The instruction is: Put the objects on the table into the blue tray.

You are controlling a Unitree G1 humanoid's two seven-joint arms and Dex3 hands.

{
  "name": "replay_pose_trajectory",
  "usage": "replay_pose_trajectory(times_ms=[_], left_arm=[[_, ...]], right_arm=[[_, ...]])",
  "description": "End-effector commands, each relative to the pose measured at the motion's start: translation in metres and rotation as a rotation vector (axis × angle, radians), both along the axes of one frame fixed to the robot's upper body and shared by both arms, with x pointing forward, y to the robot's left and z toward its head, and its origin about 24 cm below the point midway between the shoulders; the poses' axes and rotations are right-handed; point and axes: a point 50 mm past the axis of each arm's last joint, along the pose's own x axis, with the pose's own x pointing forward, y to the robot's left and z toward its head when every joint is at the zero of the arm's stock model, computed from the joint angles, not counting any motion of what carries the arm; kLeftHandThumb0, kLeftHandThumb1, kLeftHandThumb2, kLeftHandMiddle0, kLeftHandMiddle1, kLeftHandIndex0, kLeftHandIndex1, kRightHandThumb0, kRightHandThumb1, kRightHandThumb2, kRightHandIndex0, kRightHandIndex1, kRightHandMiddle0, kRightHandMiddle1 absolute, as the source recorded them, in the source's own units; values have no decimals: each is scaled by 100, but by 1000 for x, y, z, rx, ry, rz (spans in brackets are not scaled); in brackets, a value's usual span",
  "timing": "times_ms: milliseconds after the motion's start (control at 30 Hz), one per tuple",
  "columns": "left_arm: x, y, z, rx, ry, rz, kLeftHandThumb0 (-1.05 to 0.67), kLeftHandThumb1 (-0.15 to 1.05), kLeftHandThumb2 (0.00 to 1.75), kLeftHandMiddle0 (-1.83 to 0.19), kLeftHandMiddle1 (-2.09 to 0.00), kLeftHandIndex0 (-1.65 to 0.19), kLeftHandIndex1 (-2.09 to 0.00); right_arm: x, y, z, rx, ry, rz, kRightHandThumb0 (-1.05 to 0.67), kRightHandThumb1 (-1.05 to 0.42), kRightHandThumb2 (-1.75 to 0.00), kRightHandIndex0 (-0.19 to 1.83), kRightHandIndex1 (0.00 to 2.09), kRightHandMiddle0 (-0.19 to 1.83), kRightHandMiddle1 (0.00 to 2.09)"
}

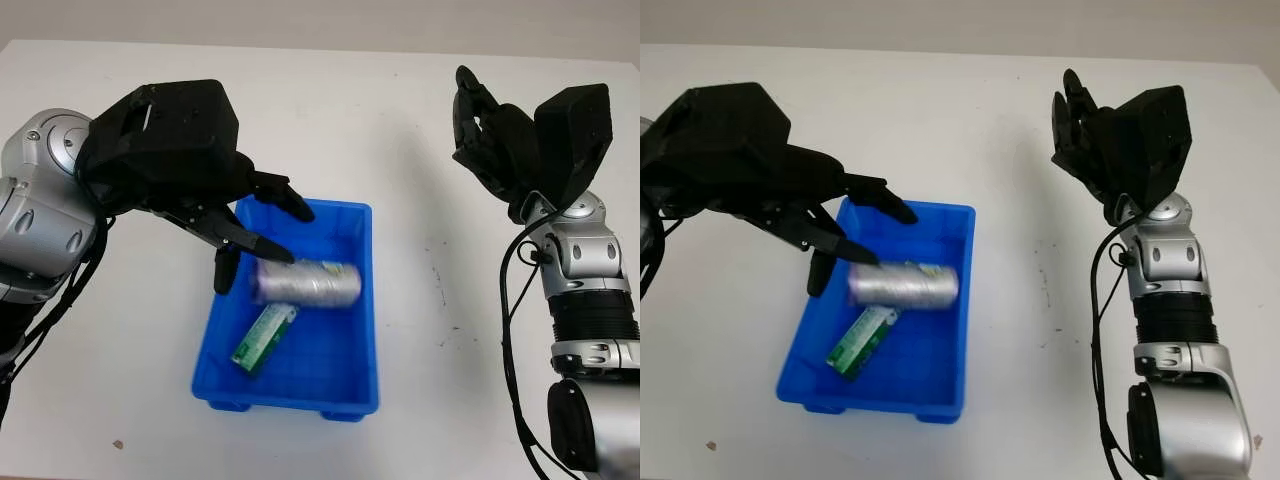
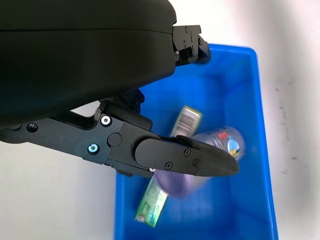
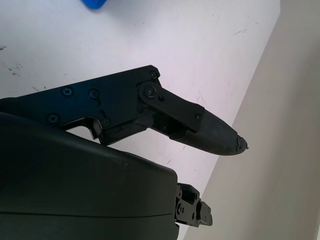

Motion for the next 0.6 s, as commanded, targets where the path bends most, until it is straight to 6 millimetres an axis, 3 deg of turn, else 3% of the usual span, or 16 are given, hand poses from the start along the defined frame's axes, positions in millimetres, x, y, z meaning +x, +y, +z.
replay_pose_trajectory(times_ms=[0,167,300,433,500,567], left_arm=[[-3,-5,14,-54,-19,-16,-69,103,10,17,-5,13,-7],[-3,-5,24,-217,-9,9,-41,103,7,12,-7,10,-8],[-1,-2,36,-326,-83,28,-44,105,14,2,-11,4,-12],[3,5,46,-468,-135,184,-49,105,22,-23,-21,-16,-24],[5,9,51,-498,-238,235,-51,105,34,-28,-65,-16,-69],[8,14,55,-533,-349,312,-52,105,38,-43,-95,-24,-108]], right_arm=[[0,0,5,-7,-24,4,-68,-105,-86,-19,0,-19,0],[0,0,6,-17,-25,10,-68,-105,-87,-19,0,-19,0],[1,1,5,-2,-25,9,-67,-105,-86,-19,0,-19,0],[1,1,6,3,-27,3,-67,-105,-85,-19,0,-19,0],[1,1,6,10,-27,10,-68,-105,-84,-19,0,-19,0],[2,1,7,13,-32,14,-68,-105,-84,-19,0,-19,0]])
